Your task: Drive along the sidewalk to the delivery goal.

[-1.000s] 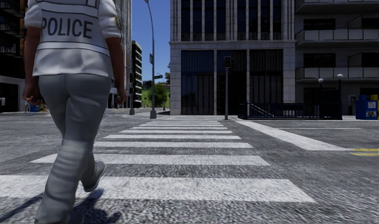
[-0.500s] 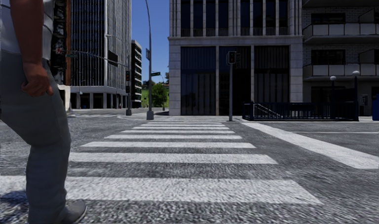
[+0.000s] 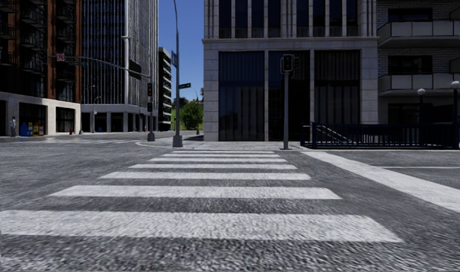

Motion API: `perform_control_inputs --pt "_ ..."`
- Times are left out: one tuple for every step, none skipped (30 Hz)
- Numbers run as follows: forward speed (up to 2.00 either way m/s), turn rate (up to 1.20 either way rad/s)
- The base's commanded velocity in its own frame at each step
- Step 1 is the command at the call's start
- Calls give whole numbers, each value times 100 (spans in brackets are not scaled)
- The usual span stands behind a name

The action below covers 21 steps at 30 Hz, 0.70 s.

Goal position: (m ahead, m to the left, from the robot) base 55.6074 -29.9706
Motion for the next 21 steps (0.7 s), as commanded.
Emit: perform_control_inputs --pt "200 0" --pt "200 0" --pt "200 0" --pt "200 0" --pt "200 0" --pt "200 0" --pt "200 0" --pt "200 0" --pt "200 0" --pt "200 0" --pt "200 0" --pt "200 0" --pt "200 0" --pt "200 0" --pt "200 0" --pt "200 0" --pt "200 0" --pt "200 0" --pt "200 0" --pt "200 0" --pt "200 0"
